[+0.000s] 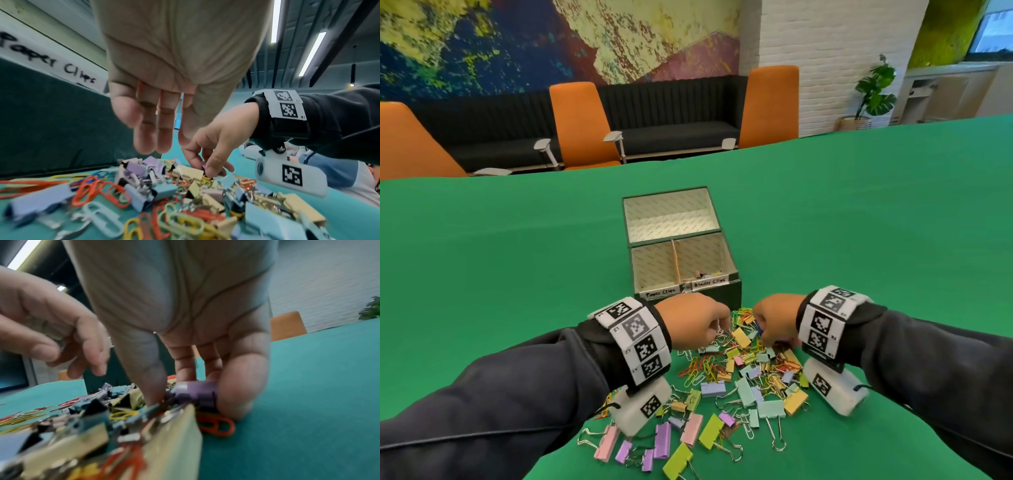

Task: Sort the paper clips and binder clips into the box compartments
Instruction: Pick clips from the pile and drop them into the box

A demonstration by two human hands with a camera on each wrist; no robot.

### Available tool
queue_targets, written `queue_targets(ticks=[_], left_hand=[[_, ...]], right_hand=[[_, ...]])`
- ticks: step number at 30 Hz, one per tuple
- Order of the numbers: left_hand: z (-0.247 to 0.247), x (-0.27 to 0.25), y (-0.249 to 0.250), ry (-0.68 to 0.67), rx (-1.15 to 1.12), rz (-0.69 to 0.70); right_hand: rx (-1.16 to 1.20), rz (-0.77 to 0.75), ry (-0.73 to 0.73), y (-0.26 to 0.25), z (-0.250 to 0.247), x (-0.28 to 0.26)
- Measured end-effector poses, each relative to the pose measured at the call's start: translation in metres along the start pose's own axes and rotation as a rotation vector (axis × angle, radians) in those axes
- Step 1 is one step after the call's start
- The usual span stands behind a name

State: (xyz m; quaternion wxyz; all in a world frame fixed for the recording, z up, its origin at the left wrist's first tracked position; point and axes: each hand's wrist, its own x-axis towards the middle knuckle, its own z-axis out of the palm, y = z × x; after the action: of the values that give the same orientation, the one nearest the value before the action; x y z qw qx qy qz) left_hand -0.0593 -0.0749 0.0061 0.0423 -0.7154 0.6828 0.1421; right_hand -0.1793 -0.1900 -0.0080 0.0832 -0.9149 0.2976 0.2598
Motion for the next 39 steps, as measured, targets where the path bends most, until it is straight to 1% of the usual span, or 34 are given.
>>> queue_targets(ticks=[3,5,7,8,10,11,12,13,16,17,20,22,25,27,31,34,36,39], left_hand=[[0.001,0.006,-0.003,0.018,0.029,-0.071],[0.003,0.006,-0.006,0.007,0.057,-0.138],[0.007,0.004,-0.009,-0.009,0.082,-0.169],[0.010,0.003,-0.010,-0.014,0.085,-0.171],[0.016,0.000,-0.010,-0.029,0.070,-0.169],[0.018,-0.002,-0.010,-0.034,0.066,-0.167],[0.019,-0.003,-0.011,-0.035,0.064,-0.160],[0.020,-0.005,-0.011,-0.032,0.064,-0.152],[0.016,-0.010,-0.015,-0.010,0.062,-0.143],[0.014,-0.011,-0.016,-0.005,0.062,-0.145],[0.009,-0.012,-0.021,-0.015,0.041,-0.137],[0.009,-0.008,-0.021,-0.012,0.050,-0.112],[0.013,0.003,-0.017,-0.005,0.110,-0.105],[0.016,0.010,-0.013,-0.013,0.158,-0.105],[0.017,0.019,-0.008,-0.047,0.203,-0.137],[0.015,0.019,-0.009,-0.076,0.190,-0.177],[0.017,0.018,-0.011,-0.087,0.170,-0.203],[0.020,0.015,-0.012,-0.083,0.166,-0.236]], right_hand=[[0.018,-0.012,0.028,0.005,-0.003,0.000],[0.134,-0.034,0.099,0.013,-0.007,-0.003],[0.349,-0.067,0.157,0.021,-0.009,-0.005],[0.480,-0.088,0.162,0.024,-0.009,-0.006],[0.741,-0.116,0.132,0.024,-0.010,-0.010],[0.808,-0.129,0.111,0.022,-0.009,-0.011],[0.801,-0.144,0.097,0.018,-0.008,-0.012],[0.725,-0.155,0.093,0.013,-0.008,-0.012],[0.388,-0.229,0.144,-0.003,-0.007,-0.009],[0.294,-0.244,0.142,-0.007,-0.007,-0.008],[0.020,-0.242,0.081,-0.018,-0.005,-0.002],[-0.054,-0.235,0.056,-0.021,-0.003,0.002],[-0.084,-0.213,0.054,-0.019,-0.003,0.003],[-0.060,-0.210,0.077,-0.016,0.000,0.002],[0.061,-0.246,0.167,-0.007,0.004,-0.001],[0.195,-0.273,0.218,0.003,-0.001,-0.003],[0.251,-0.279,0.204,0.006,-0.005,-0.004],[0.239,-0.279,0.114,0.000,-0.006,-0.005]])
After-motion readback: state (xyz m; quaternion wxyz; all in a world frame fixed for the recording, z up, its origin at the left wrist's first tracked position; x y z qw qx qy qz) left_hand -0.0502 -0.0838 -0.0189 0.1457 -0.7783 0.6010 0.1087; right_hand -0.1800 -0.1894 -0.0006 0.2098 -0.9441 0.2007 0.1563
